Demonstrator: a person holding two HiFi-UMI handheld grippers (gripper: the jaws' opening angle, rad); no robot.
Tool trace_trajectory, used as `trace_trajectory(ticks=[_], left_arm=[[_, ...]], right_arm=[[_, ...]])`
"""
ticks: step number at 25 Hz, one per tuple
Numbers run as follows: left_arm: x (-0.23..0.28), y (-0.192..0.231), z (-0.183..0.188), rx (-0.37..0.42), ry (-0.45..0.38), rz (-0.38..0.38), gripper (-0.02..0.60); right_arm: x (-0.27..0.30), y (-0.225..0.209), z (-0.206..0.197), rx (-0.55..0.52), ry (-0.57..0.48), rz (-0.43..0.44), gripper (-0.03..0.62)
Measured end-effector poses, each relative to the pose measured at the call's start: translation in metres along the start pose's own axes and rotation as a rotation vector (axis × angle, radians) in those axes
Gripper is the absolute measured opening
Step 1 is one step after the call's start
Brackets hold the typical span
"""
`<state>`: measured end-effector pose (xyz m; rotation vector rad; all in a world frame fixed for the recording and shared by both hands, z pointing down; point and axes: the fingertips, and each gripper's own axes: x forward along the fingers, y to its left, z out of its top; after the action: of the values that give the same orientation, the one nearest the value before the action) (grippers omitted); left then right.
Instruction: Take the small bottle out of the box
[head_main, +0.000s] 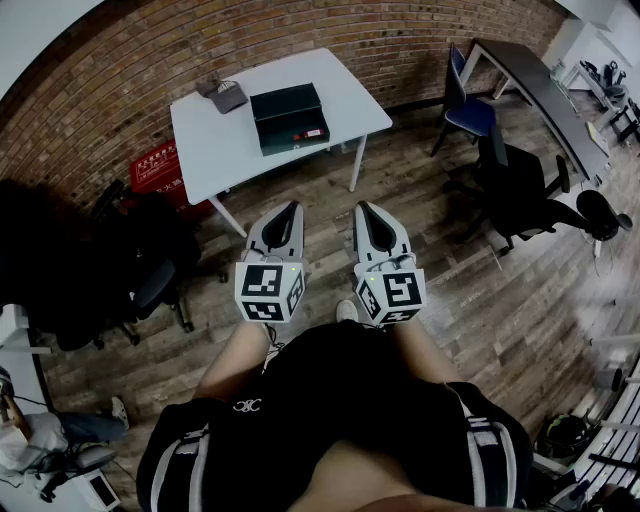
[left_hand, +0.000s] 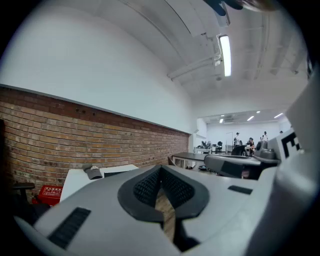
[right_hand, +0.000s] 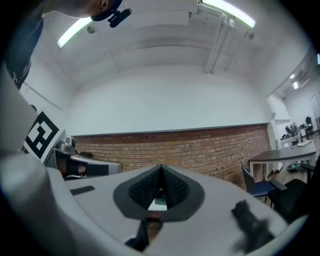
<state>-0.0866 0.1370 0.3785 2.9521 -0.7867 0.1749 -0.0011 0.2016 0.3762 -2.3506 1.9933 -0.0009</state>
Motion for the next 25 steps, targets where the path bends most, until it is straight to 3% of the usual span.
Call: trace_trajectory(ticks=[11, 25], left_arm=[[-0.003, -0.024, -0.010, 0.035, 0.024, -0.026, 0.012], [0.014, 0.001, -0.025, 0.009, 0.066, 0.004, 0.012]], right_arm=[[-0.024, -0.003, -0.009, 0.049, -0.001, -0.006, 0.029], [0.008, -0.003, -0.015, 0.099, 0.011, 0.047, 0.031]])
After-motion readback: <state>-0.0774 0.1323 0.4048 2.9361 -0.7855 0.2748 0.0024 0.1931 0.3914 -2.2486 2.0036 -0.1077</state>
